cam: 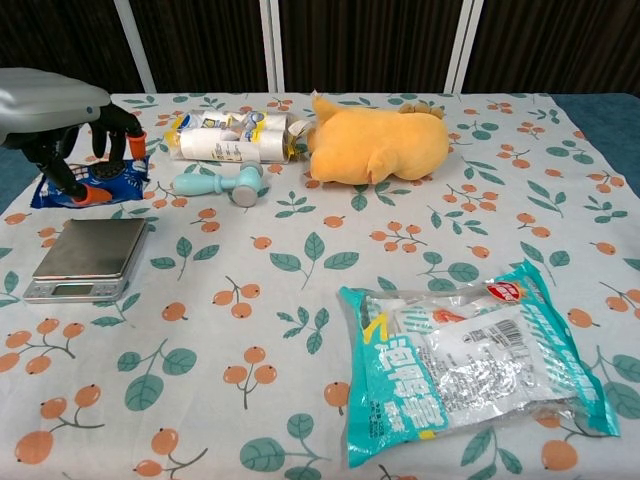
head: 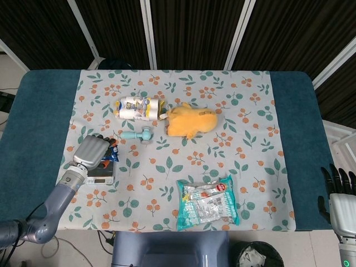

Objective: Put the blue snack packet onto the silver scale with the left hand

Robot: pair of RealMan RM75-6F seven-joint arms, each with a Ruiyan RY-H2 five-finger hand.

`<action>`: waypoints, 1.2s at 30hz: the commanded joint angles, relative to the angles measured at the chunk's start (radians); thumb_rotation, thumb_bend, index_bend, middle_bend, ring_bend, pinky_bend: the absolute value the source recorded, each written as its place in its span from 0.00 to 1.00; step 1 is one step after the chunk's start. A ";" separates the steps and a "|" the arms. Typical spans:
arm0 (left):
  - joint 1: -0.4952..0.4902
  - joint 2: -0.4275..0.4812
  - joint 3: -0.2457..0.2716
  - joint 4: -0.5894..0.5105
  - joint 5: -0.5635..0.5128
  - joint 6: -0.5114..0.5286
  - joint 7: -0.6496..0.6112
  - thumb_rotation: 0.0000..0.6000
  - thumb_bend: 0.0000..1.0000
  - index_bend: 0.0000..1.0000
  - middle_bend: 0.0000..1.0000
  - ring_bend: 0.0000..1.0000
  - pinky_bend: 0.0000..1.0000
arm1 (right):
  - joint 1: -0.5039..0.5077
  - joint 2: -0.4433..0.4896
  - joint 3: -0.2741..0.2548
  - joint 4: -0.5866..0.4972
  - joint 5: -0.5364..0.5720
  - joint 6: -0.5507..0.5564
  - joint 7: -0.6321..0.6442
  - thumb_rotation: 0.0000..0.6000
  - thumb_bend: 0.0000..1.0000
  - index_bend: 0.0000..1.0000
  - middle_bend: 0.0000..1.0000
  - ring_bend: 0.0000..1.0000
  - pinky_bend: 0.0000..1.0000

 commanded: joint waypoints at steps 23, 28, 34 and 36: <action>0.041 -0.052 0.015 0.109 0.010 -0.079 -0.007 1.00 0.36 0.38 0.51 0.37 0.47 | -0.001 0.002 0.003 -0.005 0.000 0.005 0.003 1.00 0.58 0.06 0.03 0.01 0.00; 0.045 -0.054 0.014 0.115 0.011 -0.084 -0.006 1.00 0.36 0.37 0.51 0.36 0.46 | 0.000 0.000 0.004 -0.003 0.001 0.005 0.003 1.00 0.58 0.06 0.03 0.01 0.00; 0.047 -0.045 0.021 0.110 0.007 -0.105 0.005 1.00 0.33 0.33 0.41 0.28 0.38 | 0.000 0.001 0.005 -0.004 -0.001 0.007 0.003 1.00 0.58 0.06 0.03 0.01 0.00; 0.044 -0.040 0.023 0.107 -0.005 -0.112 0.018 1.00 0.32 0.30 0.35 0.23 0.35 | -0.001 0.001 0.005 -0.005 -0.001 0.008 0.004 1.00 0.58 0.06 0.03 0.01 0.00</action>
